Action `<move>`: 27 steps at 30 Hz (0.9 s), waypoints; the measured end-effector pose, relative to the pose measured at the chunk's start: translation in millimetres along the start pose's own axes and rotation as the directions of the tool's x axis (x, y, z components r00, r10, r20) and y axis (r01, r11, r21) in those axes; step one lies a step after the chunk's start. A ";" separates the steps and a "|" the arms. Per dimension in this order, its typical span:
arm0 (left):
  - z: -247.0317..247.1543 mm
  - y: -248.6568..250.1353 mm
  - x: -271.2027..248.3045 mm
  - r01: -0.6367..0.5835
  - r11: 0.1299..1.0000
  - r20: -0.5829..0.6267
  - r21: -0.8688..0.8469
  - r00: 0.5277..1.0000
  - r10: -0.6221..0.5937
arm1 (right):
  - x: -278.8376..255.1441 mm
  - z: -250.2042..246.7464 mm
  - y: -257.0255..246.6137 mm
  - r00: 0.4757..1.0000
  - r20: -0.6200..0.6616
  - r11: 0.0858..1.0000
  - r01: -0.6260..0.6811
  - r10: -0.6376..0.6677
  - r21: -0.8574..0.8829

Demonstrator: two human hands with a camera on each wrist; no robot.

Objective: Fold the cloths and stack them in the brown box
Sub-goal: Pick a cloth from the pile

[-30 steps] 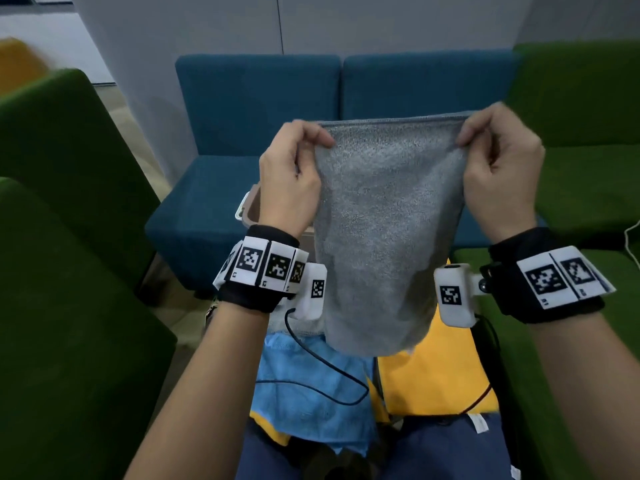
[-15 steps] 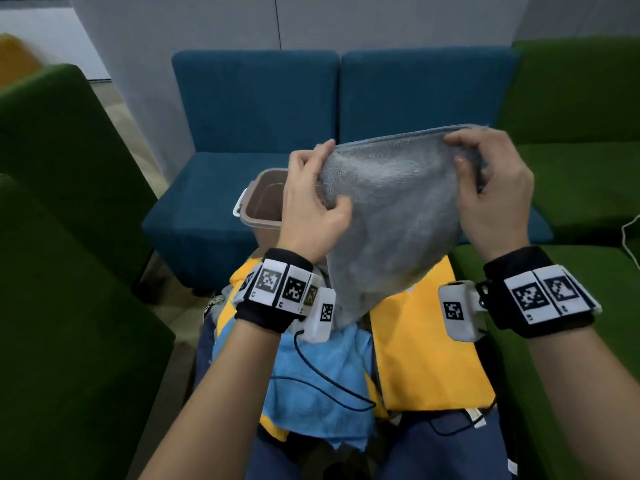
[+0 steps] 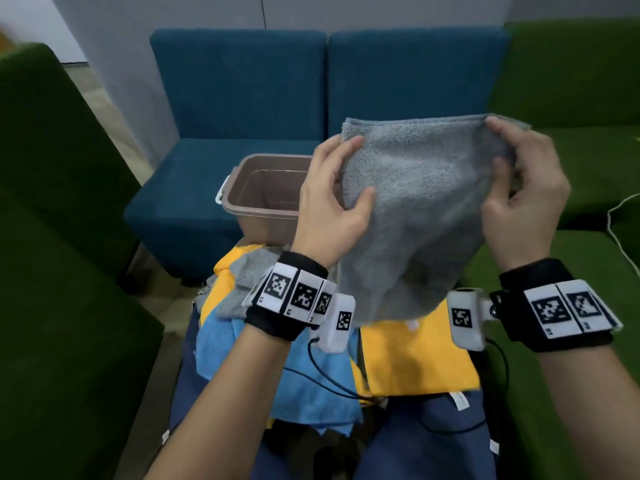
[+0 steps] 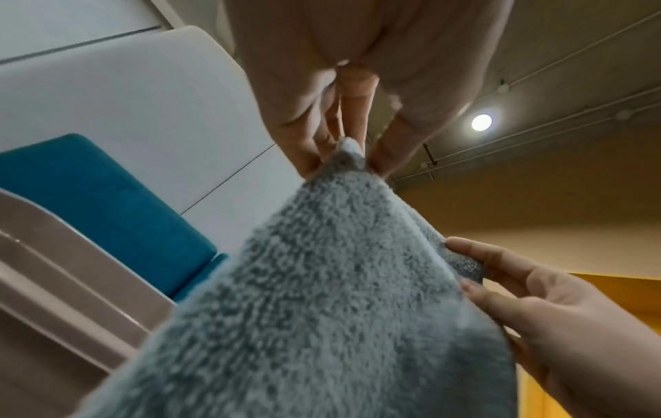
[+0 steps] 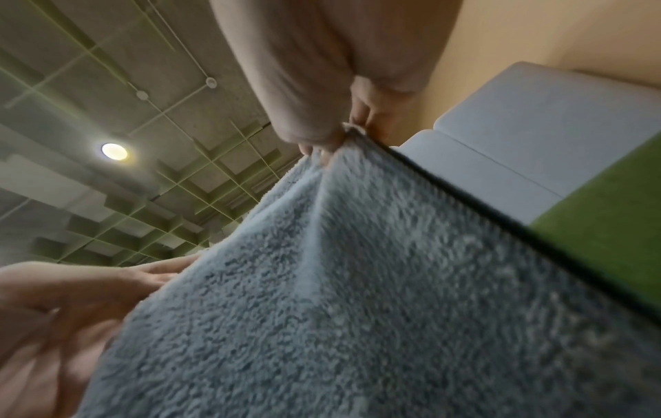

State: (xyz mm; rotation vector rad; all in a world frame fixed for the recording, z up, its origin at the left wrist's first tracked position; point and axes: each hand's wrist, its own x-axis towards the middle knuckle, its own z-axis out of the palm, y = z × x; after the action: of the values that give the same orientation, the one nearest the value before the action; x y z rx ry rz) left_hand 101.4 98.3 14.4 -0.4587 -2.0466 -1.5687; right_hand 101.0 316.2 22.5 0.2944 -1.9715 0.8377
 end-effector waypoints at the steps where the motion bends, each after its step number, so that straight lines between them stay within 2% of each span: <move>1: -0.6 -0.7 -4.8 -0.004 1.000 0.039 -0.015 0.999 0.005 | -0.9 -2.4 -1.0 1.000 -0.009 1.000 0.001 -0.001 -0.004; 4: 0.2 -4.2 -26.2 0.030 0.996 0.150 -0.081 0.988 -0.018 | -4.3 -13.2 -3.1 0.997 0.045 0.998 -0.059 0.059 0.007; 6: 2.1 -8.2 -39.4 0.111 0.982 0.207 -0.150 0.975 -0.078 | -7.3 -21.1 -1.7 0.992 0.087 0.996 -0.091 0.089 0.008; 8: 7.2 -15.0 -45.7 0.177 0.973 0.231 -0.147 0.963 -0.140 | -11.6 -25.1 2.4 0.984 0.130 0.993 -0.118 0.118 -0.010; 11: 20.8 -33.1 -41.9 0.254 0.966 0.234 -0.055 0.943 -0.235 | -20.2 -18.9 18.6 0.960 0.185 0.978 -0.204 0.209 -0.044; 16: 51.0 -79.2 -44.2 0.296 0.920 0.283 0.255 0.887 -0.364 | -51.6 16.3 66.8 0.898 0.279 0.941 -0.327 0.339 -0.092; 18: 61.3 -103.2 -51.1 0.287 0.891 0.352 0.352 0.841 -0.411 | -72.7 34.2 88.5 0.855 0.375 0.933 -0.343 0.358 -0.107; 21: 72.5 -131.2 -60.1 0.290 0.774 0.418 0.563 0.708 -0.569 | -103.8 52.8 115.2 0.744 0.512 0.904 -0.353 0.428 -0.241; 23: 78.0 -142.8 -61.3 0.267 0.721 0.408 0.639 0.677 -0.612 | -115.8 61.4 127.3 0.692 0.532 0.873 -0.385 0.487 -0.299; 25: 84.3 -149.6 -56.5 0.233 0.696 0.405 0.679 0.672 -0.620 | -118.5 69.9 137.8 0.710 0.514 0.876 -0.400 0.481 -0.267; 27: 92.3 -151.7 -48.2 0.204 0.686 0.401 0.698 0.683 -0.610 | -113.2 79.2 147.0 0.759 0.455 0.885 -0.405 0.466 -0.231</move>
State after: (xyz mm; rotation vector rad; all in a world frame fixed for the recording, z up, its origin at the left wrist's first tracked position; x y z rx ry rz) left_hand 38.4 147.6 -151.2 -0.2368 -3.2174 -0.8921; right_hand 31.7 357.5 -162.4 -0.0415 -2.6352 1.0028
